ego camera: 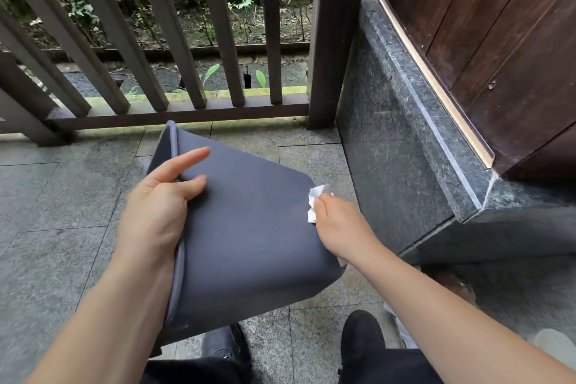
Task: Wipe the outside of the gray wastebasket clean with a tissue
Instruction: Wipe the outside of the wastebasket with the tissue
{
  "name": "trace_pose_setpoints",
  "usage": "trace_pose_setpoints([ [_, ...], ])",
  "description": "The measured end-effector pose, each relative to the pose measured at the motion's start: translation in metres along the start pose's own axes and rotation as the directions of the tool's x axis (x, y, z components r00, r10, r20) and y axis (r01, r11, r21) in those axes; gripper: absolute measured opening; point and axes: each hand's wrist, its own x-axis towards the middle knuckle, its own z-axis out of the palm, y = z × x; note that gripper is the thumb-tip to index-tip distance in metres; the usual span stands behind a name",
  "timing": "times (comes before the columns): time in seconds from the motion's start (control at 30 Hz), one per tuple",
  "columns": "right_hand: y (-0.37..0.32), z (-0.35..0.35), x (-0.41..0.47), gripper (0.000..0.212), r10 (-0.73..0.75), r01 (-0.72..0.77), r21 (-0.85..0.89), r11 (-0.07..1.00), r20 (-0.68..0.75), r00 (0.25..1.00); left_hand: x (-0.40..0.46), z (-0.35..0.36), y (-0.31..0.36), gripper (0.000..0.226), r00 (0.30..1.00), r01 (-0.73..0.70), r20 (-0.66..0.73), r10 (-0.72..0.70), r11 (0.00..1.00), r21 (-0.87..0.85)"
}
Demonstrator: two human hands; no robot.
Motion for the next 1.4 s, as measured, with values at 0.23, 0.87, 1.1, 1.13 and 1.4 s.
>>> trace_pose_setpoints([
  [0.23,-0.022,-0.017,-0.002,0.038,-0.062,0.086,0.207,0.974,-0.121,0.991,-0.009,0.011,-0.006,0.047,0.986,-0.158,0.067,0.152,0.982,0.101],
  [0.87,-0.043,-0.011,-0.029,0.029,-0.538,0.571,0.140,0.809,-0.215,0.815,-0.006,0.048,-0.036,0.092,0.886,-0.319,0.430,0.174,0.901,0.293],
  [1.1,-0.046,0.005,-0.045,0.030,-0.602,0.630,0.061,0.774,-0.234,0.763,-0.003,0.048,-0.033,0.088,0.915,-0.133,0.391,0.100,0.990,0.056],
  [1.13,-0.046,0.006,-0.047,0.030,-0.633,0.658,0.060,0.751,-0.215,0.743,-0.002,0.050,-0.033,0.086,0.908,-0.158,0.399,0.128,0.987,0.043],
  [1.4,-0.056,0.011,-0.062,0.041,-0.768,0.777,-0.003,0.630,-0.153,0.622,0.006,0.041,-0.016,0.067,0.912,-0.251,0.325,0.248,0.967,-0.036],
])
